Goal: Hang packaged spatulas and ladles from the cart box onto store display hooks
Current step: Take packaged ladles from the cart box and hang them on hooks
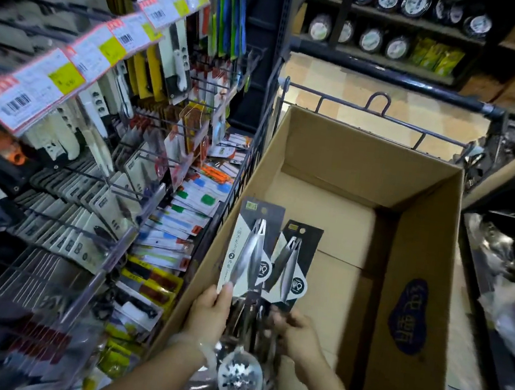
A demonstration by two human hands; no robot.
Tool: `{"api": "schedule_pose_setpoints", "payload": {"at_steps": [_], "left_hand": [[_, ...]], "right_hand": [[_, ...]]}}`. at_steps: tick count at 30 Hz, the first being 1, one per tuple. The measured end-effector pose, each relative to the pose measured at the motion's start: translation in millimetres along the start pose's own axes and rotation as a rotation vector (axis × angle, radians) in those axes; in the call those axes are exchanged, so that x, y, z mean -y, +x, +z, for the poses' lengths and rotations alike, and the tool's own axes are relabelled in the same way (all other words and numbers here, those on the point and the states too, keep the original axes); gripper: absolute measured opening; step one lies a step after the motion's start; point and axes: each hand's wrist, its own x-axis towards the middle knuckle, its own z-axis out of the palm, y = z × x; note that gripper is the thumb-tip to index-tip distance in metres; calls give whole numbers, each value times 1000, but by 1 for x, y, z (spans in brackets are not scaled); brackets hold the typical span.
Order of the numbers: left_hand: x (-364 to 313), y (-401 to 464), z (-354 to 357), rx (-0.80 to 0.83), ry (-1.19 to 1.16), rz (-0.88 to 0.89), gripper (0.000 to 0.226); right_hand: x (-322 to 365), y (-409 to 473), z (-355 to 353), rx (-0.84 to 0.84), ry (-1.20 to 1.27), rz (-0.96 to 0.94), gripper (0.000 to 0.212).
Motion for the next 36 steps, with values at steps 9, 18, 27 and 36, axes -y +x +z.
{"api": "schedule_pose_setpoints", "payload": {"at_steps": [9,18,27,36], "left_hand": [[-35,-43,-8,77,-97,101,23],[-74,-117,-27,2,-208,255,26],[-44,-242,-69,-236,-479,359,24],[67,-404,-180,-650,-647,441,26]], "right_hand": [[33,-48,-27,-86,-145,-225,12],[94,-104,-52,155,-148,-306,16],[108,-192,-12,586,-49,-275,25],[34,-332,119,997,-249,-236,27]]}}
